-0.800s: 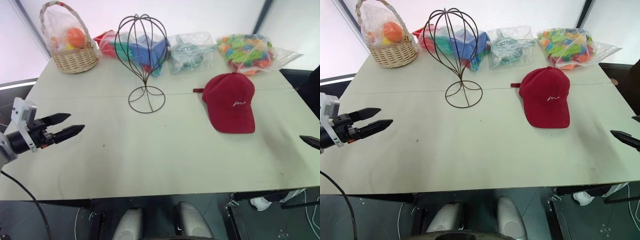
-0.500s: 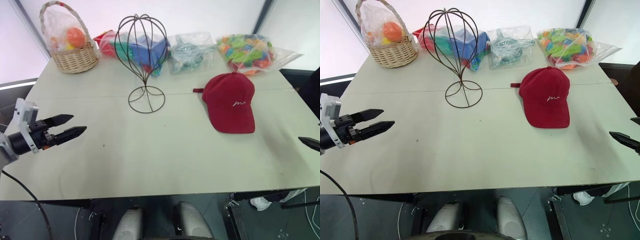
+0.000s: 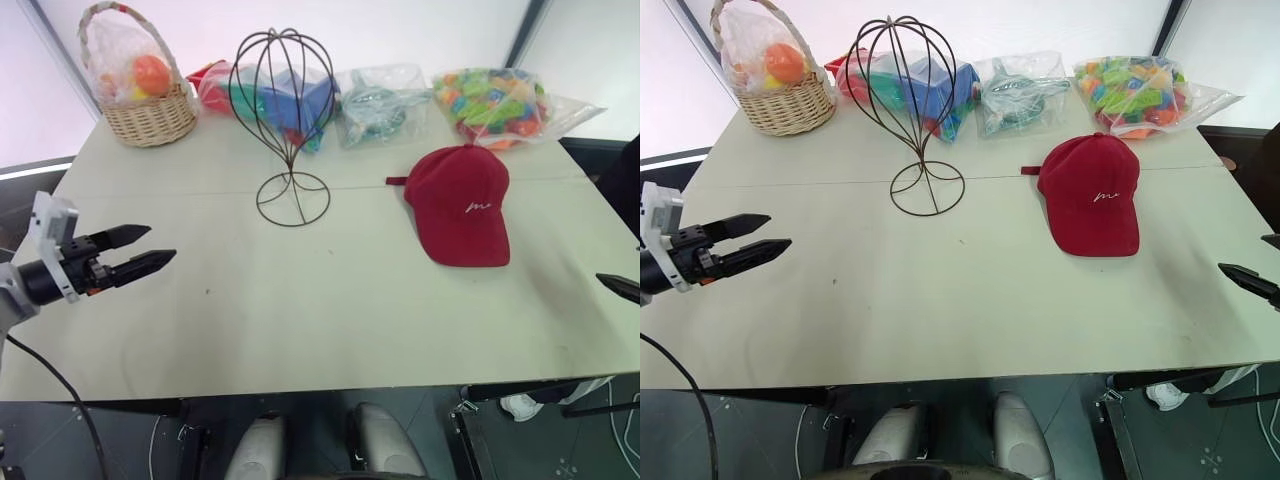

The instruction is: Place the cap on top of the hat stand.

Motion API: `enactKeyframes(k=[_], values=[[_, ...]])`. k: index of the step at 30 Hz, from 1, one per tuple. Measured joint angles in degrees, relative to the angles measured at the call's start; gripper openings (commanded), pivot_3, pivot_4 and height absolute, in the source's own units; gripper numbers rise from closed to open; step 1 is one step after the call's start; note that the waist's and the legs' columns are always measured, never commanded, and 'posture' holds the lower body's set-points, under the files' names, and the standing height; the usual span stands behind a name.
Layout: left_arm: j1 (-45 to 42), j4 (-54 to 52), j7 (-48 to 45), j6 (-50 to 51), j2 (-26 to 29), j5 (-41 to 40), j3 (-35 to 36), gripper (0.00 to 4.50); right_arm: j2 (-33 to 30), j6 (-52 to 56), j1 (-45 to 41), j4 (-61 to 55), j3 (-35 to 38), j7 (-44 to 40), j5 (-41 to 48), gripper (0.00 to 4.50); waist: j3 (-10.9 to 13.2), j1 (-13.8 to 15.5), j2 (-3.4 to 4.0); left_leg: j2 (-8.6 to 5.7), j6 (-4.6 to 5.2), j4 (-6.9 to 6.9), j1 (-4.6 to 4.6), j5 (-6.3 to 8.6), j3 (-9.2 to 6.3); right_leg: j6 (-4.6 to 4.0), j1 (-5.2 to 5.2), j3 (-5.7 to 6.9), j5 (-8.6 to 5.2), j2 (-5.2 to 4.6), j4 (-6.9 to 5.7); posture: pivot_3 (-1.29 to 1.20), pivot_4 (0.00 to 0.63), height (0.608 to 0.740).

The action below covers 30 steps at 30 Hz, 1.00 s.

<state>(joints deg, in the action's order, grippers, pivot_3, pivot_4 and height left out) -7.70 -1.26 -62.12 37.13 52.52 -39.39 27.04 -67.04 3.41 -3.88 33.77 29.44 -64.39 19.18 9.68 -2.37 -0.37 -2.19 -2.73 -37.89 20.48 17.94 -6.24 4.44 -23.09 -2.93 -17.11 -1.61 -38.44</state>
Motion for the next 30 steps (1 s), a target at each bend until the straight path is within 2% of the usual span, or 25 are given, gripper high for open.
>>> enactKeyframes(k=[14,16,20,25,30], values=[[-2.4,1.4,-1.5,0.0,0.2,0.1,-1.8,4.50,0.6,-2.3,0.1,-1.4,0.0,1.4,-1.5,4.46,0.0,0.0,0.01,0.00,0.00,0.00,0.00,0.00,0.00,0.00,0.00,0.00,0.00,0.00,0.00,0.00,0.150,0.740],[-4.3,2.8,-2.3,0.0,0.6,0.0,-2.6,4.50,0.5,-6.9,0.4,-1.5,-0.3,2.9,-4.0,4.46,0.0,0.1,0.00,0.00,0.00,0.00,0.00,0.00,0.00,0.00,0.00,0.01,0.00,0.02,0.00,0.00,0.150,0.740],[-12.1,6.0,-6.5,0.7,1.1,0.0,-7.6,4.50,-1.9,-27.6,1.7,0.0,-5.2,10.3,-16.3,4.46,0.0,0.2,0.03,-0.06,0.00,-0.01,0.00,0.00,0.06,0.02,0.00,0.04,0.00,0.03,0.00,0.00,0.150,0.740],[-21.3,7.5,-11.4,2.5,-0.1,0.0,-15.4,4.50,-2.8,-47.3,0.7,5.1,-8.9,24.4,-28.5,4.46,0.0,-0.1,0.01,-0.07,-0.01,-0.01,0.00,-0.01,0.09,0.02,-0.03,0.03,0.00,0.05,0.00,0.00,0.150,0.740],[-25.4,10.0,-14.1,2.5,-1.4,1.1,-19.5,4.50,-4.0,-59.6,0.9,6.6,-12.0,39.3,-41.3,4.46,0.0,-0.7,0.02,-0.05,-0.01,0.03,0.00,0.00,0.11,0.02,-0.12,-0.02,0.00,0.16,-0.03,0.00,0.150,0.740]])
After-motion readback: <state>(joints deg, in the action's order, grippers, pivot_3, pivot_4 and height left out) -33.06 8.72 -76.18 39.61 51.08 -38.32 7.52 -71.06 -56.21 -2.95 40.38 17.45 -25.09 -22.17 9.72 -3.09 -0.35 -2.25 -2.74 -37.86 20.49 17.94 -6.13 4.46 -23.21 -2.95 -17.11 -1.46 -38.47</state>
